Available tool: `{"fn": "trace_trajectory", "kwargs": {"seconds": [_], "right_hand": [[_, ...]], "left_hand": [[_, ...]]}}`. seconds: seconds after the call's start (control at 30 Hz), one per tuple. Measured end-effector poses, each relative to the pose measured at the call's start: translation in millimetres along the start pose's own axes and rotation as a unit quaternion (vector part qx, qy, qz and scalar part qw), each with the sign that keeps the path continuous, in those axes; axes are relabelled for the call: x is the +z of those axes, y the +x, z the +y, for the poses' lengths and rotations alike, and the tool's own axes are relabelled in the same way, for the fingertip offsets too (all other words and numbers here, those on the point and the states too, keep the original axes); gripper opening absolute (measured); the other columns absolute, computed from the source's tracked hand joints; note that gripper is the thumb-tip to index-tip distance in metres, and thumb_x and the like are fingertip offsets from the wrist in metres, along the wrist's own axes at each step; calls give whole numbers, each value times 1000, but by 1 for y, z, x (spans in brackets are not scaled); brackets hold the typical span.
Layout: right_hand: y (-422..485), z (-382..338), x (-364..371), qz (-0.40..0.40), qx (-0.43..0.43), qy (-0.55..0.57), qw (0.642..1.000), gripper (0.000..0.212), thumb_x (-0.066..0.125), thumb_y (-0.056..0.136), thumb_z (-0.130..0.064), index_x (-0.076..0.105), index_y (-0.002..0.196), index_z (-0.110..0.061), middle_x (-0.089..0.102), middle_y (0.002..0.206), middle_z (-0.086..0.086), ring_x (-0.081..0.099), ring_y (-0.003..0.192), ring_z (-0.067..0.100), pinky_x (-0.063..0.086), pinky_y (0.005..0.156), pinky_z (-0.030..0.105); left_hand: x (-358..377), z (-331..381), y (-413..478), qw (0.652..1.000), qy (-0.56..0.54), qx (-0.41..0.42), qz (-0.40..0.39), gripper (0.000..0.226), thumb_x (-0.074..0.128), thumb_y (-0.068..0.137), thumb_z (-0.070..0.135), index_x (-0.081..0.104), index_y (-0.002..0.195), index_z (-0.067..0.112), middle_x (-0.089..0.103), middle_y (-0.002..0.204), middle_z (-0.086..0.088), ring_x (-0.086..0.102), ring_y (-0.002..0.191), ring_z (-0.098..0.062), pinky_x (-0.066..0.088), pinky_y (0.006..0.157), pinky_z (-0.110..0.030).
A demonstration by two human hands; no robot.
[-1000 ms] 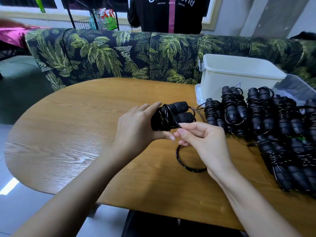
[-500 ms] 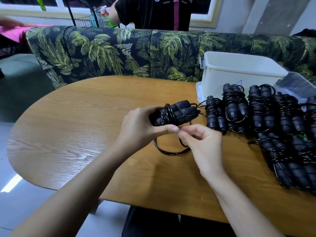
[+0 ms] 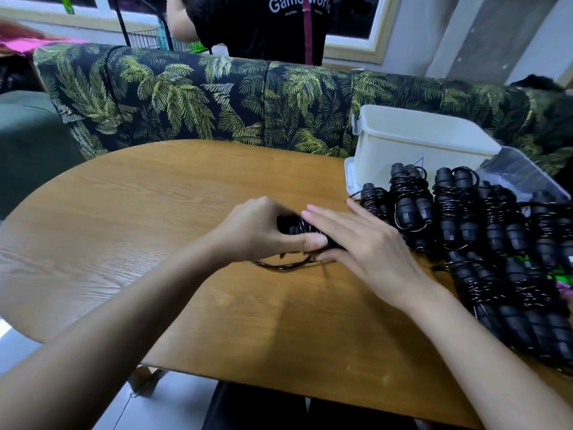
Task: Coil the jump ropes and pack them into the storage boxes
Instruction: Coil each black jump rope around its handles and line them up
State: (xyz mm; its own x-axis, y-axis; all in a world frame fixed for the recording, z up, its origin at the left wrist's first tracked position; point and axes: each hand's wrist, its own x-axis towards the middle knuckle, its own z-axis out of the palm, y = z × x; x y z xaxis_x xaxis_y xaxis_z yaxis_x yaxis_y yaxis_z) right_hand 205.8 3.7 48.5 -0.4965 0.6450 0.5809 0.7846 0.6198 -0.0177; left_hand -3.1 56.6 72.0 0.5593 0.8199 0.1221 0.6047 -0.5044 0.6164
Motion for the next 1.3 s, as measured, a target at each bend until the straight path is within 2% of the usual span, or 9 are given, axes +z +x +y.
{"fn": "trace_trajectory", "kwargs": {"seconds": [0.13, 0.27, 0.37, 0.43, 0.57, 0.77, 0.87, 1.1, 1.3], "right_hand": [[-2, 3, -15, -3, 146, 154, 977, 52, 66, 87, -34, 55, 138, -33, 58, 132, -22, 57, 121, 1, 43, 106, 24], [-4, 14, -21, 110, 330, 371, 861, 51, 69, 88, -5, 56, 118, -44, 64, 104, -39, 57, 108, -15, 40, 91, 6], [-7, 19, -14, 172, 391, 463, 777, 39, 65, 90, -5, 61, 120, -29, 71, 109, -20, 62, 110, -4, 47, 91, 13], [-9, 20, -10, 199, 426, 476, 743, 41, 68, 90, -11, 61, 130, -15, 71, 119, -5, 63, 114, 3, 49, 95, 19], [-12, 20, -9, 224, 467, 500, 694, 24, 66, 91, -14, 69, 115, -13, 75, 107, -3, 68, 103, 5, 52, 86, 19], [-14, 28, -2, 191, 514, 571, 611, 42, 66, 80, -38, 70, 114, -13, 75, 109, 3, 67, 111, 25, 44, 103, 51], [-9, 30, 7, 189, 507, 606, 583, 40, 64, 84, -34, 69, 116, -10, 74, 113, 6, 66, 113, 25, 46, 104, 51], [-12, 35, 34, 174, 502, 440, 724, 37, 59, 95, -43, 66, 126, -25, 62, 126, -13, 57, 119, 2, 44, 108, 31], [-21, 37, 46, 171, 395, 244, 869, 63, 53, 100, -13, 31, 148, -47, 49, 141, -17, 49, 128, 5, 38, 103, 17]], "left_hand": [[-21, 12, 13, 952, -258, -139, -91, 106, 20, 69, 95, 72, 103, 9, 75, 86, -13, 66, 67, -15, 52, 60, -20], [-14, 18, 24, 895, -416, -134, -92, 99, 17, 72, 85, 66, 115, 10, 73, 110, -13, 64, 86, -17, 48, 81, -31], [28, 27, 31, 944, -326, -43, 31, 61, 64, 73, 66, 65, 116, 23, 72, 114, 3, 64, 98, -6, 49, 89, -25], [54, 28, 36, 949, -311, 7, 54, 74, 85, 63, 46, 57, 126, 18, 71, 116, 5, 65, 109, -8, 50, 95, -25], [74, 24, 44, 932, -350, 36, 88, 63, 81, 65, 24, 52, 120, 14, 72, 110, 2, 68, 105, -9, 51, 93, -25], [56, 10, 64, 921, -384, 21, 59, 42, 74, 71, 18, 62, 111, 14, 77, 93, -1, 69, 88, -8, 54, 83, -21], [63, 6, 71, 898, -431, -5, 82, 31, 67, 83, 1, 62, 114, 5, 76, 89, -5, 65, 65, 2, 46, 60, -6], [78, -9, 75, 860, -495, -57, 111, 42, 74, 66, 11, 67, 108, 14, 77, 90, -8, 72, 80, -10, 52, 71, -16], [83, -6, 68, 883, -445, -34, 145, 41, 80, 62, 12, 71, 101, 15, 77, 84, -6, 74, 81, -12, 53, 71, -16]]}}
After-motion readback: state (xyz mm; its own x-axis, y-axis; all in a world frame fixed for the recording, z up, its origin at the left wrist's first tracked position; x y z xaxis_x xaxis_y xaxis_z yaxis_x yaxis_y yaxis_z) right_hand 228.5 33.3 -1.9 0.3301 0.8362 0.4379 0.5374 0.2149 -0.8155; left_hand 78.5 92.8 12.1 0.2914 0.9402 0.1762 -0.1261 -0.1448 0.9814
